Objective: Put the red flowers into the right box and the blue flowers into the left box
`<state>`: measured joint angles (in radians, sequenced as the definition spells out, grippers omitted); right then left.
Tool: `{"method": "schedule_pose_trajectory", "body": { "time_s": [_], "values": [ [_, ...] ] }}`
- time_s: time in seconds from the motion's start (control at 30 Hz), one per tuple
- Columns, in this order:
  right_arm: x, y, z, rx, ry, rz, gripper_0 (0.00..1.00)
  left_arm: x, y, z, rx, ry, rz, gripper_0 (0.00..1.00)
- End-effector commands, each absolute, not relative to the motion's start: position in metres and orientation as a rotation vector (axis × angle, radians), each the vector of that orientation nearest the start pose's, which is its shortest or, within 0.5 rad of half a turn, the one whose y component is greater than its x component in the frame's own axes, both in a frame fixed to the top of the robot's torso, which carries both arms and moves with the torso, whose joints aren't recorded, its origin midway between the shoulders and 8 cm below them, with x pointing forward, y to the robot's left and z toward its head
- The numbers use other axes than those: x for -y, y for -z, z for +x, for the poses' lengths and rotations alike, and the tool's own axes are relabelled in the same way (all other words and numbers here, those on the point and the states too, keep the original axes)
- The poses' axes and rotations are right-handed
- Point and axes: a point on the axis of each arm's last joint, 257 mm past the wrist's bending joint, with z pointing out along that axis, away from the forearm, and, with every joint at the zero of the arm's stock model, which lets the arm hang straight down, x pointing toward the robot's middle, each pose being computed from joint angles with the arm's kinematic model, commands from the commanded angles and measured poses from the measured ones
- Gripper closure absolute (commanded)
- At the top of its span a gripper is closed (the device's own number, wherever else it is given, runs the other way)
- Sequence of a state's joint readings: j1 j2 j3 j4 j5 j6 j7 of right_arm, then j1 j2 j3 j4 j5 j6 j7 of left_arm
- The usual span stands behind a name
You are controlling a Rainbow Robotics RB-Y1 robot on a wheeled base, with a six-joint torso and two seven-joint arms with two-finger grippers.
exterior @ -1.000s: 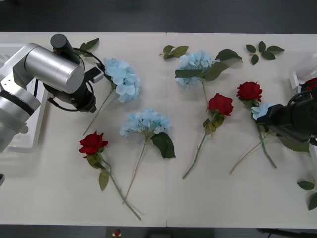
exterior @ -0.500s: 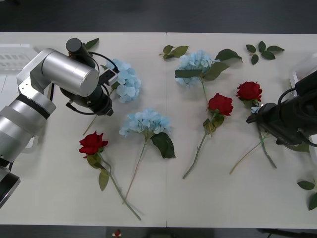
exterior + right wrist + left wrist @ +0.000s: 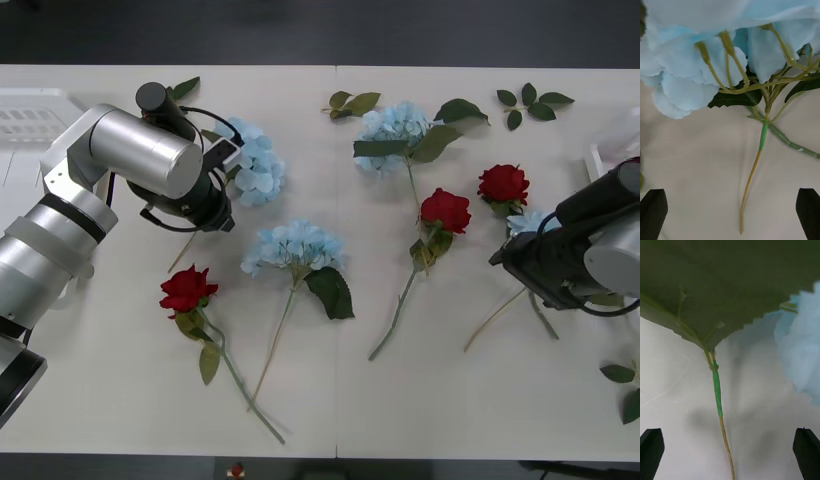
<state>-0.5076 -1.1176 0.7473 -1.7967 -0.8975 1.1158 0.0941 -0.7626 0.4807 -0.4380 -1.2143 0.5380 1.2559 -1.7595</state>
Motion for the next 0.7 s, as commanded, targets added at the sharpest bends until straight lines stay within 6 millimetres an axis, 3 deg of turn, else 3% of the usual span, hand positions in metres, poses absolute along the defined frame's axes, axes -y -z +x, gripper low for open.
{"method": "schedule_pose_trajectory", "body": {
  "time_s": [0.03, 0.7],
  "values": [
    [0.315, 0.301, 0.452, -2.554, -0.199, 0.94, 0.0, -0.199, 0.282, 0.58, -2.501, -0.178, 0.796, 0.0],
    [0.334, 0.33, 0.467, -2.522, -0.199, 0.946, 0.0, -0.19, 0.295, 0.578, -2.588, -0.107, 0.694, 0.0]
  ]
}}
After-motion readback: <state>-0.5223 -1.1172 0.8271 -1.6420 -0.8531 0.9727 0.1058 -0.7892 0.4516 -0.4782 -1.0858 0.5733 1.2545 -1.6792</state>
